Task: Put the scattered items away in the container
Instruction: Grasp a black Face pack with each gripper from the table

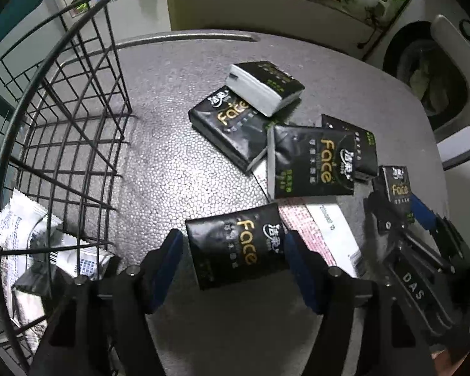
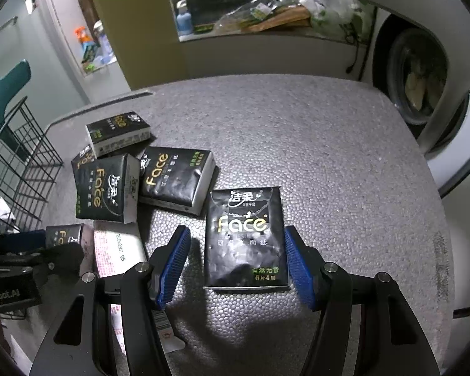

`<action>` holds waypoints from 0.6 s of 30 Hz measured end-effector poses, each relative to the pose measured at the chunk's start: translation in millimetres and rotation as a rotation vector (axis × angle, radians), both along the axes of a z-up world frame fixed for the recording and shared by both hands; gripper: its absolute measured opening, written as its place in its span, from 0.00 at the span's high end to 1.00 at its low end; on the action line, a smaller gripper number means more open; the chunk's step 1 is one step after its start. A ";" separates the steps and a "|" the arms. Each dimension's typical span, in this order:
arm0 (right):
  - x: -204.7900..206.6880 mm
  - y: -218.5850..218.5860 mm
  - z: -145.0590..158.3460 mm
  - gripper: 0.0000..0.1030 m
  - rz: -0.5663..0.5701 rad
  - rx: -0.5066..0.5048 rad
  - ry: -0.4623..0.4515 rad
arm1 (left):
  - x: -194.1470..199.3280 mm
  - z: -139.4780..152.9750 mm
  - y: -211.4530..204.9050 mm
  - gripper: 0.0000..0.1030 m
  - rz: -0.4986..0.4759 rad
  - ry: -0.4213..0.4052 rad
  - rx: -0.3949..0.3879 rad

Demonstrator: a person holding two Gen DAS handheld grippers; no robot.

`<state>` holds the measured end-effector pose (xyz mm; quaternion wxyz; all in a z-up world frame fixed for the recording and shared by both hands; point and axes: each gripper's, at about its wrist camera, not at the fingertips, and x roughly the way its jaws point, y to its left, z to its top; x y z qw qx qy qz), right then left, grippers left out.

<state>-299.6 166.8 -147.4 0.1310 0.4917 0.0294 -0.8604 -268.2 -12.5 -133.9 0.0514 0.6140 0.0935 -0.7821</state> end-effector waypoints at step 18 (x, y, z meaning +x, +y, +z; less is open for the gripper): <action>32.7 12.9 19.9 0.54 -0.001 -0.028 -0.008 | 3.0 8.2 19.8 0.31 -0.052 0.007 0.022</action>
